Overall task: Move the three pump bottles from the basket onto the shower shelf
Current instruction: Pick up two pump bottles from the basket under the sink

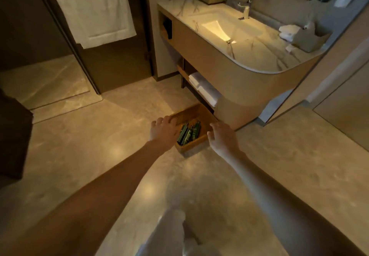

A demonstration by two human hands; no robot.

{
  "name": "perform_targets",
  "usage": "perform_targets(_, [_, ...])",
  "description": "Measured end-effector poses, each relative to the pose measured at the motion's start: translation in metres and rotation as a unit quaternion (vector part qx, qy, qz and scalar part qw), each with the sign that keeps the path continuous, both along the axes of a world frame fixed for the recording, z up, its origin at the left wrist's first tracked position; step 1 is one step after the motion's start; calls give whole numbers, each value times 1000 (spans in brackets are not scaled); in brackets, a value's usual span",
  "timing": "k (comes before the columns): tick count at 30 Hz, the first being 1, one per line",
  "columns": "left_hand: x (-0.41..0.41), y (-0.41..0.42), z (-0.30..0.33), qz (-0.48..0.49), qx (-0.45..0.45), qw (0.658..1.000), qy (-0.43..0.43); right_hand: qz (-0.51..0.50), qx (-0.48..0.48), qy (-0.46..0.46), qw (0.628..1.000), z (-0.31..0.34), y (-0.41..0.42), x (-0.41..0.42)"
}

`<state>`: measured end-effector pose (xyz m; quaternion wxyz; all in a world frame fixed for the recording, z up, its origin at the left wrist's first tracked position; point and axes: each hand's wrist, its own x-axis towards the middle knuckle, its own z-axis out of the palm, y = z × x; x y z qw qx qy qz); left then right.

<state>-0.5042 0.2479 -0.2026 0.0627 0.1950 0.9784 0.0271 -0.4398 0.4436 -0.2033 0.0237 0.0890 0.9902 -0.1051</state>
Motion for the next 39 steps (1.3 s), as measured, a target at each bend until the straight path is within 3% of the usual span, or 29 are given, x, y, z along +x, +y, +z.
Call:
perform_targets(20, [-295, 73, -157, 17, -28, 991, -130, 33, 26, -86, 995, -164, 78, -306])
perform_targets(31, [-425, 123, -334, 17, -33, 984, -176, 21, -29, -164, 986, -348, 114, -435])
perform_targets(39, [-474, 142, -522, -15, -45, 974, -222, 33, 9, -234, 972, -529, 106, -469])
